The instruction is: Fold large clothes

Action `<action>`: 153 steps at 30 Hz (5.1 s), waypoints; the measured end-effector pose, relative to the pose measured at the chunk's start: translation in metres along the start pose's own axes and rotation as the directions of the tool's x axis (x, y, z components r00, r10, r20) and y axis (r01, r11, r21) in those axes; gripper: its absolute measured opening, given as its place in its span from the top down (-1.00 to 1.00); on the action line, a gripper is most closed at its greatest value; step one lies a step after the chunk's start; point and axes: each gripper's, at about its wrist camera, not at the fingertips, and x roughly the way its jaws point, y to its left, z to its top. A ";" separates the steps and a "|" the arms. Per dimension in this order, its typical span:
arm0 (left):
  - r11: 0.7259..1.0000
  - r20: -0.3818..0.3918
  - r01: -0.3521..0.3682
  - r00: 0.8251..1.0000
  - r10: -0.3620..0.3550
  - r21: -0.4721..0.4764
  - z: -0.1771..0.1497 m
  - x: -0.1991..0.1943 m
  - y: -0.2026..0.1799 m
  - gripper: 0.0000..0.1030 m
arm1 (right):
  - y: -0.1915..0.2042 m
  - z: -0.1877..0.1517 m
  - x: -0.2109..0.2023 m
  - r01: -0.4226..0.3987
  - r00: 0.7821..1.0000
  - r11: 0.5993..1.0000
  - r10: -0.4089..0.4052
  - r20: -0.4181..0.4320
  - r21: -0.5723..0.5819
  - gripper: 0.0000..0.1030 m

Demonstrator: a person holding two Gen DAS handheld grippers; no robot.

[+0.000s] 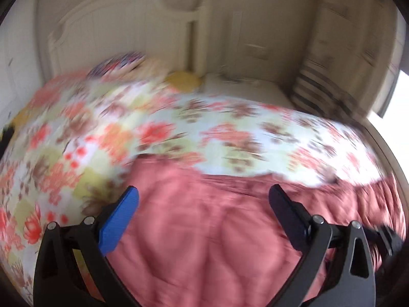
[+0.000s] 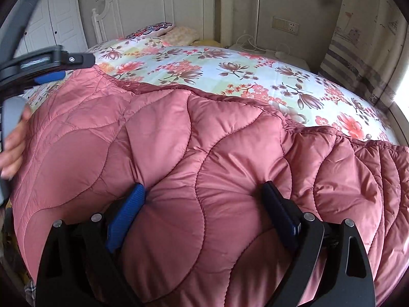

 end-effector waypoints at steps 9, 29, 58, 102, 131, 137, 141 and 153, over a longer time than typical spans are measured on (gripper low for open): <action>0.989 -0.163 0.021 0.987 0.003 0.145 -0.038 0.065 -0.056 -0.96 | -0.002 -0.004 -0.006 0.003 1.000 1.000 -0.004 0.024 0.015 -0.75; 0.989 -0.128 0.007 0.992 0.012 0.148 -0.043 0.058 -0.051 -0.96 | -0.120 -0.060 -0.094 0.211 0.970 0.933 -0.237 0.058 0.290 -0.85; 0.991 -0.124 0.025 0.992 -0.008 0.135 -0.044 0.058 -0.051 -0.96 | -0.193 -0.016 -0.011 0.177 0.984 0.877 -0.152 -0.091 0.447 -0.90; 0.990 -0.166 -0.142 0.976 0.138 -0.012 -0.027 0.071 0.032 -0.96 | 0.038 -0.005 -0.016 0.196 0.981 0.977 -0.195 0.017 -0.080 -0.91; 0.999 -0.016 -0.043 0.999 0.043 -0.007 -0.029 0.003 -0.008 -0.96 | -0.072 -0.022 -0.103 0.205 0.965 0.945 -0.239 0.110 0.255 -0.91; 0.960 -0.040 -0.084 0.994 0.098 0.269 -0.066 0.016 -0.076 -0.96 | -0.012 -0.021 -0.077 0.172 0.984 0.982 -0.176 0.041 0.070 -0.91; 0.978 -0.066 -0.038 0.996 0.053 0.205 -0.067 0.024 -0.063 -0.96 | -0.010 -0.040 -0.040 0.160 0.987 0.985 -0.161 0.015 0.063 -0.91; 0.985 -0.080 -0.004 0.997 0.018 0.174 -0.068 0.028 -0.055 -0.96 | -0.079 -0.044 -0.100 0.286 0.951 0.928 -0.306 0.050 0.240 -0.91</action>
